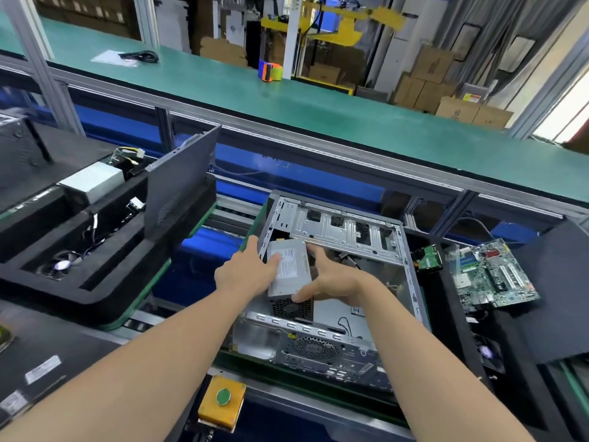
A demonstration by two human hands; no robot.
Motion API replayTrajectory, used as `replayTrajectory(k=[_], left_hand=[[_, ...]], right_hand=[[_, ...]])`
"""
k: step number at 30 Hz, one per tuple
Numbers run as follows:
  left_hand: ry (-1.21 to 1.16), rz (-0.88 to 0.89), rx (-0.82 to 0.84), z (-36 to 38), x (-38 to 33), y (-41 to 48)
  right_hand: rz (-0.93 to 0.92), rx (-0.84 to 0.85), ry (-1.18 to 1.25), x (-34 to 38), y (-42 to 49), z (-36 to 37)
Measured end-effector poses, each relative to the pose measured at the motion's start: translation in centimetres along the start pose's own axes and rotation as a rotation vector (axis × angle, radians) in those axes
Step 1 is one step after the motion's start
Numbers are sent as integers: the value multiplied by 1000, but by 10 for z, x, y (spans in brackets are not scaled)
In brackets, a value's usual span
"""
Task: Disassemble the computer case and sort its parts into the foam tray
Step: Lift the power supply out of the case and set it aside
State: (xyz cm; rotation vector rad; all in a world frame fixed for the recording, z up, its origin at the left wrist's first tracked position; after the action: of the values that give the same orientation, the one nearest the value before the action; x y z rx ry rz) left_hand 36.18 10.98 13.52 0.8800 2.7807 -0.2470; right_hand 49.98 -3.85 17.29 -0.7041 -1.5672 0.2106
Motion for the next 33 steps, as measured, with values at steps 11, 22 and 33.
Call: replayTrajectory(k=[11,22,33], left_hand=[[-225,-105,147,4,6,6],[61,308,-375,-6,-13,-9],[-366,201,0,-18,-38,-25]], right_hand=[[163,-440,-556,30,33,57],[184,-266,-796,23,3,-2],[-41,-410,-959,-3,-13,-14]])
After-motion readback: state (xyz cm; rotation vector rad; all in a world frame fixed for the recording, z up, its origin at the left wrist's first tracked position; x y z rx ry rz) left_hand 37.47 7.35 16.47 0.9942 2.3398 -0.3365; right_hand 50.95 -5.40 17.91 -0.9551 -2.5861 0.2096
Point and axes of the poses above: each hand's wrist, its own y-axis towards the middle knuckle, its own z-axis out of the palm, x = y × z, the point moved 2 cm from there along y, towards the middle knuckle, and after that the axes turned 14 degrees about y, right-handed, at the moved point
